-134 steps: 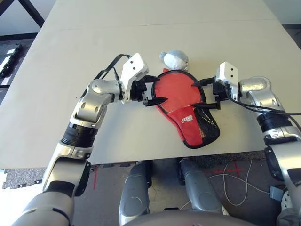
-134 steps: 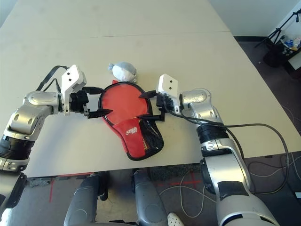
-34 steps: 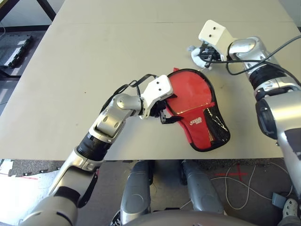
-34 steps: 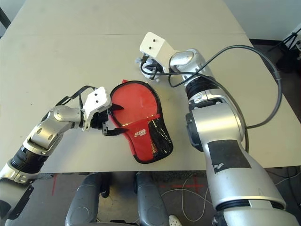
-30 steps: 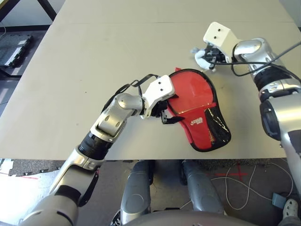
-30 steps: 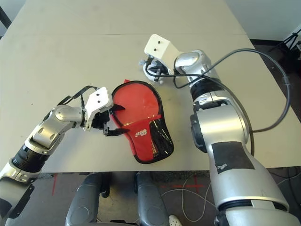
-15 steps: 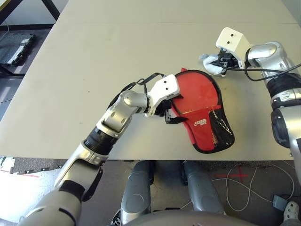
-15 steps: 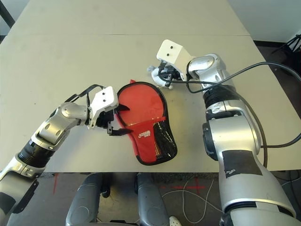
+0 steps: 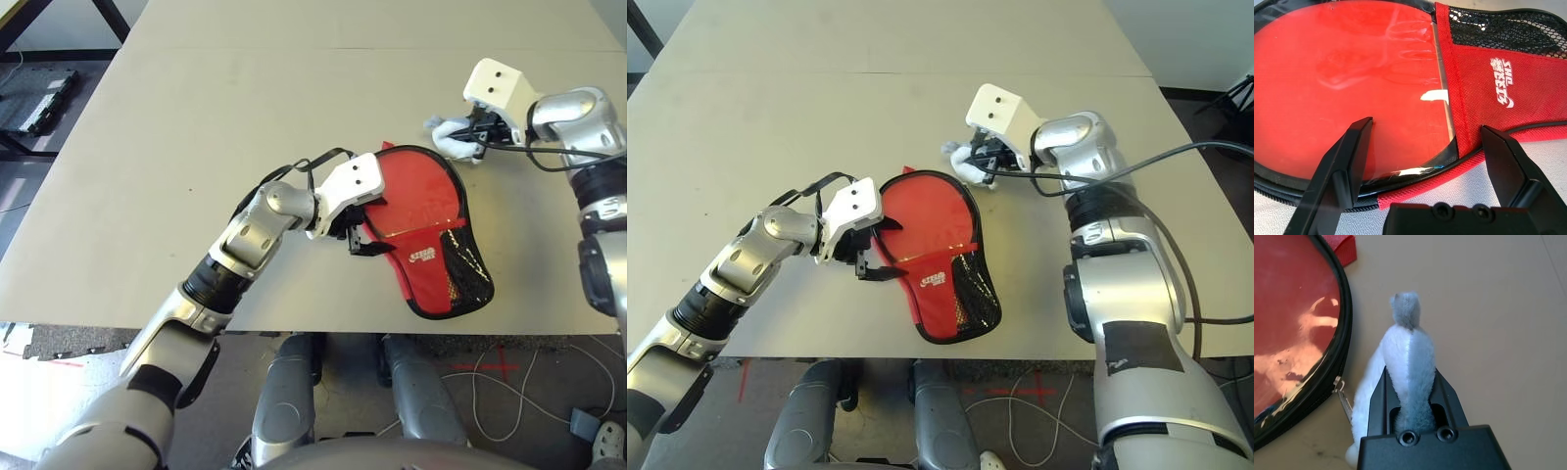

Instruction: Store the ping-pong paddle in its case and zip it.

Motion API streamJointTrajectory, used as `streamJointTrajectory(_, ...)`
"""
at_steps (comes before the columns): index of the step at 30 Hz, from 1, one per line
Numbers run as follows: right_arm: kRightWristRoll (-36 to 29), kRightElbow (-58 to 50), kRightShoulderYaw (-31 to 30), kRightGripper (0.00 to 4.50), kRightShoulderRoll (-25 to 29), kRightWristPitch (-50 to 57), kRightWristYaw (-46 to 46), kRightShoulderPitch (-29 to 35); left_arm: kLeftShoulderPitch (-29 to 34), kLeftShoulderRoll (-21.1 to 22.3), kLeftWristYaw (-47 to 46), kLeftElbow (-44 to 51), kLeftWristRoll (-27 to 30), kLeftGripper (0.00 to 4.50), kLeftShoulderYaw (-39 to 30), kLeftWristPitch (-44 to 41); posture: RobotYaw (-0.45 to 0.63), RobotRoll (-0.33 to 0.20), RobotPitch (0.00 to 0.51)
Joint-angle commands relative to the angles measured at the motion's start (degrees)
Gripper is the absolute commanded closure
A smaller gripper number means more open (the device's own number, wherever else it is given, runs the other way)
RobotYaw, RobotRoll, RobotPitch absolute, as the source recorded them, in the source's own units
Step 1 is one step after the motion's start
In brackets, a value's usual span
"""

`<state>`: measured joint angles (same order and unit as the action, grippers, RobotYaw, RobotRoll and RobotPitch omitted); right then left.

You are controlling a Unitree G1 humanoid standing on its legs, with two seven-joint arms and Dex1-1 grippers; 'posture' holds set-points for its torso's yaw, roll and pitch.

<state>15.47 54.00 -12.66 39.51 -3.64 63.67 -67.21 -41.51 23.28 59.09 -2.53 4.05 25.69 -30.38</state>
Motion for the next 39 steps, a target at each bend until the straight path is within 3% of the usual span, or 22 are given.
streamJointTrajectory(1,-0.5,-3.2,0.6,4.24,4.4,2.3,2.8,2.2,2.7,-0.1,0.1,-4.9,-2.5,0.0,4.3,-3.6,-0.06,0.0,0.281)
streamJointTrajectory(13,-6.6,-17.9,1.2,4.24,12.3,12.3,14.7,11.6,2.3,-0.9,-0.3,-5.6,-2.9,0.0,4.3,-3.6,-0.08,0.0,0.285)
streamJointTrajectory(30,-16.3,-34.6,0.7,4.24,18.9,20.2,27.3,22.9,2.2,-1.2,-0.8,-5.7,-2.6,0.0,4.3,-3.9,-0.08,0.0,0.289)
streamJointTrajectory(39,-21.4,-43.6,0.8,4.25,21.8,24.3,27.8,30.0,2.1,-1.4,-0.9,-6.0,-2.6,0.0,4.3,-3.7,-0.09,0.0,0.288)
